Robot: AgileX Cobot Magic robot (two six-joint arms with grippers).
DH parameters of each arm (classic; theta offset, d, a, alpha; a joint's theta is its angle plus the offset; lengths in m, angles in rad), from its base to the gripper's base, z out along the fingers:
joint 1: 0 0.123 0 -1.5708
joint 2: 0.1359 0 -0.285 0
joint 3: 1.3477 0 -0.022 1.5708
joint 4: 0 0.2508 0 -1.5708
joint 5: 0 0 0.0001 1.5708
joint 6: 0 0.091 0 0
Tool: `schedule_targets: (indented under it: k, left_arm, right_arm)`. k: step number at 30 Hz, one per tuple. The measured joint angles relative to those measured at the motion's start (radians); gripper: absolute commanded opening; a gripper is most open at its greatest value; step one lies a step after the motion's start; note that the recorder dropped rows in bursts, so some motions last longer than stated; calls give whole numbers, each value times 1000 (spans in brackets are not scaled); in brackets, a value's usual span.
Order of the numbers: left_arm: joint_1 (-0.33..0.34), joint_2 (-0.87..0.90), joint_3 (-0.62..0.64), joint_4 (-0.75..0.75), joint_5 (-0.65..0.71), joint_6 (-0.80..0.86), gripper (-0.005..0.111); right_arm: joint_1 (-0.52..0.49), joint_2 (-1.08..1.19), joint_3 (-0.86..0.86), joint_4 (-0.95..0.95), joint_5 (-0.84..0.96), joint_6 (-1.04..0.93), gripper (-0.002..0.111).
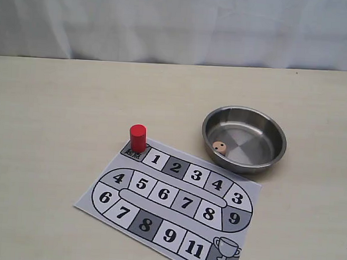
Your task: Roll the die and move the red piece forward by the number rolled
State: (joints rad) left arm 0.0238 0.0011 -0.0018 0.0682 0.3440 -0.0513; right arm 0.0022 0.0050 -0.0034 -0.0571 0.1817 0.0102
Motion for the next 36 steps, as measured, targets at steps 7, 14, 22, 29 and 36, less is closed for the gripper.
schedule_targets:
  k: [7,14,22,29,36]
  left_arm:
    - [0,0,0,0,0,0,0]
    - [0,0,0,0,0,0,0]
    - [0,0,0,0,0,0,0]
    - [0,0,0,0,0,0,0]
    - [0,0,0,0,0,0,0]
  right_arm:
    - [0,0,0,0,0,0,4]
    - [0,0,0,0,-62,-2,4]
    - [0,0,-80,144,-182,2,4]
    - [0,43,-355,149,63,2,4]
    - [0,343,-579,149,201,2,4]
